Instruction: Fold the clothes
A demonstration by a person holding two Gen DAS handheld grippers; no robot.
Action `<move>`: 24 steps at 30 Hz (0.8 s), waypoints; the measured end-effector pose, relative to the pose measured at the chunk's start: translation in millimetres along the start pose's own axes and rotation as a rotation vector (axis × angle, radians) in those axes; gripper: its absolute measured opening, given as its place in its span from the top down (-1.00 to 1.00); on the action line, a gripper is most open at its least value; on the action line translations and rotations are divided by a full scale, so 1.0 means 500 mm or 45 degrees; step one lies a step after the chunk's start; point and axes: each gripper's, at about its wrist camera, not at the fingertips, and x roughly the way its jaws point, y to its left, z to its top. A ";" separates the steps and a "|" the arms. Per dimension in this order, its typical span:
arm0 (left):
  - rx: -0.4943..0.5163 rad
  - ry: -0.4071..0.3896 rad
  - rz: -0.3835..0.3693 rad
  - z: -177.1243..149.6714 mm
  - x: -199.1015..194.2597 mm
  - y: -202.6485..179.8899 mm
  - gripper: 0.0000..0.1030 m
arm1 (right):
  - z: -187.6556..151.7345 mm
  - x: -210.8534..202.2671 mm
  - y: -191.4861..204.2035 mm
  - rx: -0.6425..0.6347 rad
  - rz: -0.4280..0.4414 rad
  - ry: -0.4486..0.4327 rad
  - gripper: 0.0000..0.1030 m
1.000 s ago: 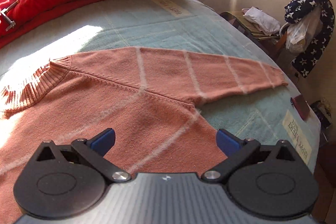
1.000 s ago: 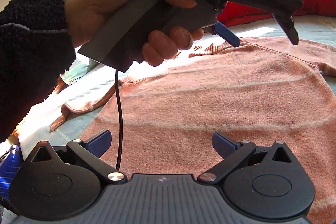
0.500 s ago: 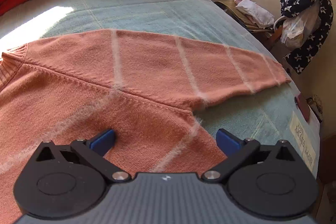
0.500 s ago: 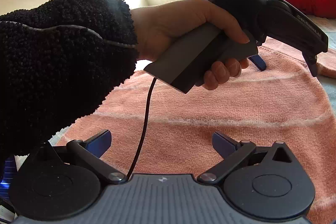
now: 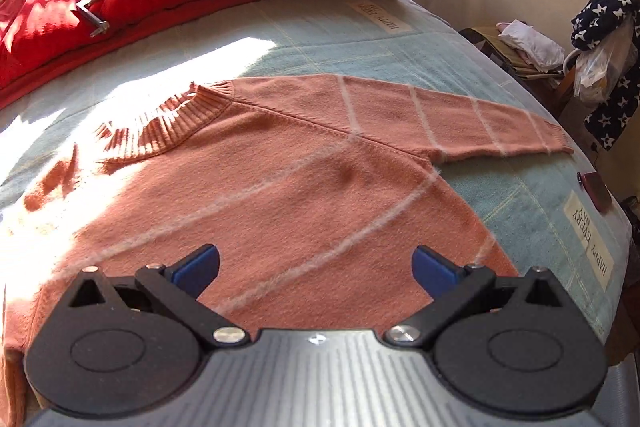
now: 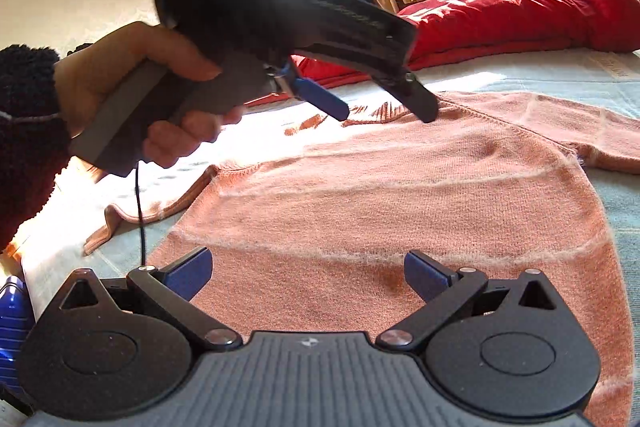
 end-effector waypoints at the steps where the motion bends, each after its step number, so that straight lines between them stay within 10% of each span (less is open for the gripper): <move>1: -0.029 -0.005 0.009 -0.023 -0.019 0.016 -0.97 | -0.001 0.001 0.002 -0.006 0.003 0.003 -1.00; 9: -0.265 -0.071 0.052 -0.241 -0.080 0.115 -0.97 | -0.023 0.045 0.027 -0.106 -0.093 0.138 -1.00; 24: -0.241 -0.128 0.173 -0.507 -0.112 0.024 -0.98 | -0.038 0.081 0.015 -0.096 -0.142 0.185 -1.00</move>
